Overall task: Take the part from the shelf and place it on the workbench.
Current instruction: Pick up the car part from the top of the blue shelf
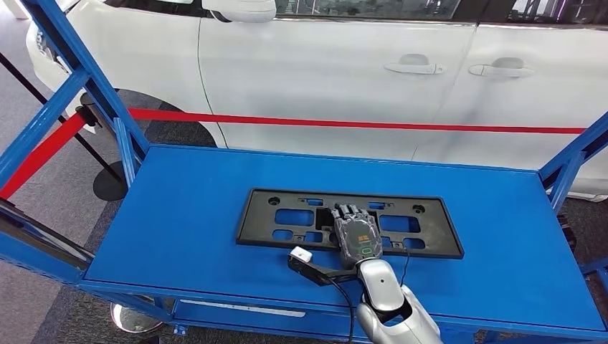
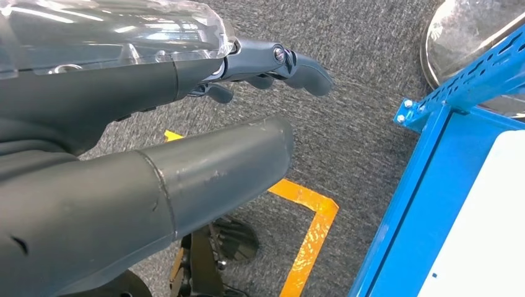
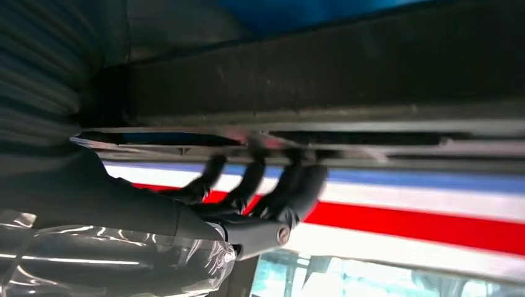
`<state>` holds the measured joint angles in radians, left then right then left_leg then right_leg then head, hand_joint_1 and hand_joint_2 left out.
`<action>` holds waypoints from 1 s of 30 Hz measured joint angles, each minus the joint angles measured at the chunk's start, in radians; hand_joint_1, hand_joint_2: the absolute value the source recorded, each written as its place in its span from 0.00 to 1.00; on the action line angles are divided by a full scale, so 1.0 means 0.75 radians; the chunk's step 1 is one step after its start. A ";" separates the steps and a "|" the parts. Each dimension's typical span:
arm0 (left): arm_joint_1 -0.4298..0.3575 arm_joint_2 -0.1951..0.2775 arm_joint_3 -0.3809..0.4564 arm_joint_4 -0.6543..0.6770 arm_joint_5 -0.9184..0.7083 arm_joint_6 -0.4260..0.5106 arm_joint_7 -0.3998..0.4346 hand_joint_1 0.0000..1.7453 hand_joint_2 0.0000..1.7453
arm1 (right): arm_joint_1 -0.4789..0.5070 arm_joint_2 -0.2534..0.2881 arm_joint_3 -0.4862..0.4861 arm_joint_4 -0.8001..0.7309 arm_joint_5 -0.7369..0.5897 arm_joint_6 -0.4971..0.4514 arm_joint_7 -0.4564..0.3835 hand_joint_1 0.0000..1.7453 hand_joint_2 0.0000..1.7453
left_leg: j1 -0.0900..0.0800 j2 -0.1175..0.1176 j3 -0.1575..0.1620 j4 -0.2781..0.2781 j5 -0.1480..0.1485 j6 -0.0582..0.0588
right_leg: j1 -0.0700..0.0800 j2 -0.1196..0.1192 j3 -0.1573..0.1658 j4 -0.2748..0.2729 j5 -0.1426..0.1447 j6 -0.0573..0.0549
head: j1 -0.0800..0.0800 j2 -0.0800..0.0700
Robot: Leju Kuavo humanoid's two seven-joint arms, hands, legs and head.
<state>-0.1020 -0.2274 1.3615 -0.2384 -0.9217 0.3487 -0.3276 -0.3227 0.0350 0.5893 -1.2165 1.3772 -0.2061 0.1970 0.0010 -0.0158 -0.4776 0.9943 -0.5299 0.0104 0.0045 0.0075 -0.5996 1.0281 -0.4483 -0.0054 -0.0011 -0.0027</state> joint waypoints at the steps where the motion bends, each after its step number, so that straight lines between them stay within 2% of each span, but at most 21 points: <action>1: 0.000 0.000 -0.001 -0.001 0.001 0.002 -0.001 0.00 0.00 | 0.003 0.000 -0.001 -0.004 -0.001 -0.009 -0.001 1.00 1.00 | 0.000 0.000 0.000 0.000 0.000 0.000 | 0.000 0.000 0.000 0.000 0.000 0.000 | 0.000 0.000; 12: 0.002 0.001 -0.005 -0.004 0.008 0.002 -0.013 0.00 0.00 | 0.058 -0.001 -0.008 -0.102 -0.003 -0.037 -0.013 1.00 1.00 | 0.000 0.000 -0.001 0.000 0.000 0.000 | 0.000 0.000 -0.001 0.000 0.000 0.000 | 0.000 0.000; 16: 0.003 0.001 -0.005 -0.004 0.016 0.009 -0.027 0.00 0.00 | 0.075 -0.001 -0.019 -0.148 -0.066 -0.101 -0.060 1.00 1.00 | 0.000 0.000 -0.001 0.000 0.000 0.000 | 0.001 0.000 -0.001 0.000 0.000 0.000 | 0.000 0.000; 18: 0.004 0.001 -0.005 -0.004 0.033 0.016 -0.052 0.00 0.00 | 0.094 -0.002 -0.033 -0.210 -0.185 -0.143 -0.127 1.00 1.00 | 0.000 0.000 -0.001 0.000 0.000 0.000 | 0.001 0.001 -0.001 0.000 0.000 0.000 | 0.000 0.000; 25: 0.007 0.001 -0.002 -0.007 0.125 0.006 -0.182 0.00 0.00 | 0.150 -0.009 -0.093 -0.571 -0.867 -0.157 -0.447 1.00 1.00 | 0.000 0.000 0.000 0.000 -0.001 0.000 | 0.000 0.001 -0.001 0.000 0.000 0.000 | 0.000 0.000; 30: 0.008 0.001 -0.001 -0.008 0.159 0.002 -0.293 0.00 0.00 | 0.155 -0.058 -0.143 -0.844 -1.249 -0.116 -0.561 1.00 1.00 | 0.000 0.000 -0.001 0.000 -0.001 0.000 | -0.001 0.001 -0.001 0.000 0.000 0.000 | 0.000 0.000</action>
<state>-0.0961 -0.2270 1.3609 -0.2441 -0.8023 0.3501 -0.5473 -0.2063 -0.0082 0.4822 -1.8494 0.4402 -0.2930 -0.2240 0.0009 -0.0160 -0.4782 0.9944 -0.5305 0.0101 0.0040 0.0080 -0.6003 1.0279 -0.4485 -0.0054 -0.0011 -0.0027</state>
